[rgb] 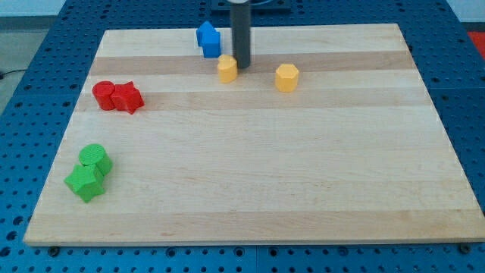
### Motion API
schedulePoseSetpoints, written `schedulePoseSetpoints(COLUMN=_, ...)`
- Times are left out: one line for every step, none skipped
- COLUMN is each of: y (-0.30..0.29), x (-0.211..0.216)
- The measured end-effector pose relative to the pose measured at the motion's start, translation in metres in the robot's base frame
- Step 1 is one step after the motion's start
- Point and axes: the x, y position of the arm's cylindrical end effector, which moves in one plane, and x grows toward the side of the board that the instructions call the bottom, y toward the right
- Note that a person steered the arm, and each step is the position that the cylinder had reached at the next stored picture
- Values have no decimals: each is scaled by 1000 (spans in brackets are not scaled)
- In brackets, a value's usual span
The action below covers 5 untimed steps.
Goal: Move the blue triangle to the left of blue cube
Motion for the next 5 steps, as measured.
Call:
schedulePoseSetpoints(y=22, x=-16)
schedulePoseSetpoints(y=51, x=-75)
schedulePoseSetpoints(y=24, x=-110)
schedulePoseSetpoints(y=-31, x=-104)
schedulePoseSetpoints(y=-46, x=-73)
